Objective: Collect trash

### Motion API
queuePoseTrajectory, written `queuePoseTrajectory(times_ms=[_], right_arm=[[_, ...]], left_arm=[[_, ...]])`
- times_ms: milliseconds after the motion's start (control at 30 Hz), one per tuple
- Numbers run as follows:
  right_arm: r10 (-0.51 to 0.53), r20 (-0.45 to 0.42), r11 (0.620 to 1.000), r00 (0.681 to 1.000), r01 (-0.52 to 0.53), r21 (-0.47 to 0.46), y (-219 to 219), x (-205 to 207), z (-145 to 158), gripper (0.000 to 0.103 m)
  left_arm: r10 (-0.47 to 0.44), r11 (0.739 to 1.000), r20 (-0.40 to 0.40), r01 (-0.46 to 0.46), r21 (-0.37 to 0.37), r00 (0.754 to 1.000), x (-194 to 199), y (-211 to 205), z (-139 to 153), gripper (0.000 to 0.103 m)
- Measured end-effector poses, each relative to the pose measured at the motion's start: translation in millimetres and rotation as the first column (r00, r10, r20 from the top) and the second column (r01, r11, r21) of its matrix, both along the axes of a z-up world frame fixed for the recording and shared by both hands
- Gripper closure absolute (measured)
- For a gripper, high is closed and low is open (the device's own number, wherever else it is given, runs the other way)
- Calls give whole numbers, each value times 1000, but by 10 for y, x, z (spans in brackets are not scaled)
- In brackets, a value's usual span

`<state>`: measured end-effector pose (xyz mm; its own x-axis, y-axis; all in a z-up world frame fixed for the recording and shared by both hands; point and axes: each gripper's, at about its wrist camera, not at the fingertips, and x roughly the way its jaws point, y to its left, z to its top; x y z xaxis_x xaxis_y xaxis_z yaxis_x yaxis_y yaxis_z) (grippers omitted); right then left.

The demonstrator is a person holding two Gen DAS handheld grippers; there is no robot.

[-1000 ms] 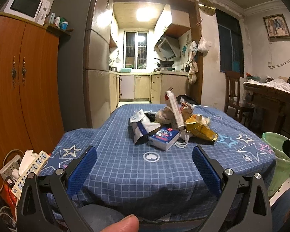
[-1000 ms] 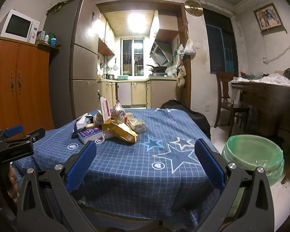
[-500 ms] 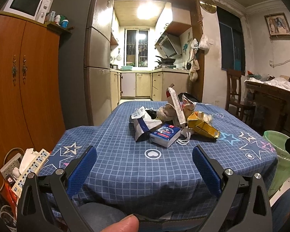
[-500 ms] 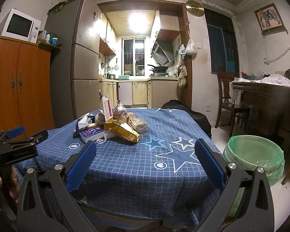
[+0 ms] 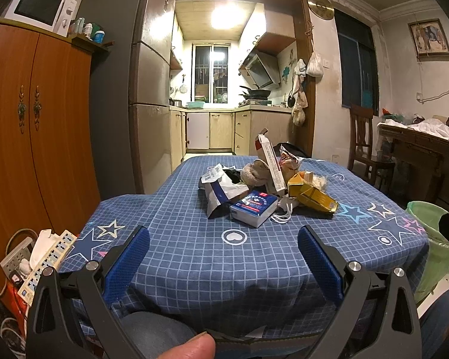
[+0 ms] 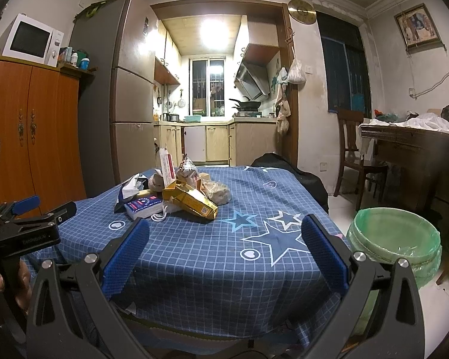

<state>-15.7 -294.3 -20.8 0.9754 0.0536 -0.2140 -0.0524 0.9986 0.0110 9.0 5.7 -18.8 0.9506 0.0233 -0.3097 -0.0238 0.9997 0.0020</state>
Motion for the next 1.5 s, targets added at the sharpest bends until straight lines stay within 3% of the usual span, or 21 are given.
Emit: queuePoseTrajectory(times_ms=[1067,1167,1267,1433,1500], right_arm=[[10,-28,1000,1000,-10,-10,32,53,3,5],[30,-39,999,999,-32,-35,69,117,27,5],[82,-70,995,994,-86,-55,116,269,74,5],[157,-153,987,976,-158,2,64,707,155,5],[180,-197,984,964,-179,23,47,902,163,5]], left_arm=[[-8,1000,-20,8,-2,1000,32,3,24,5],[-27,1000,-55,26,-17,998,171,72,47,5],[-15,997,-104,7,-81,994,464,293,68,5],[-9,980,-251,-41,-194,968,1117,753,116,5],[-46,973,-293,-24,-230,955,1343,852,131,5]])
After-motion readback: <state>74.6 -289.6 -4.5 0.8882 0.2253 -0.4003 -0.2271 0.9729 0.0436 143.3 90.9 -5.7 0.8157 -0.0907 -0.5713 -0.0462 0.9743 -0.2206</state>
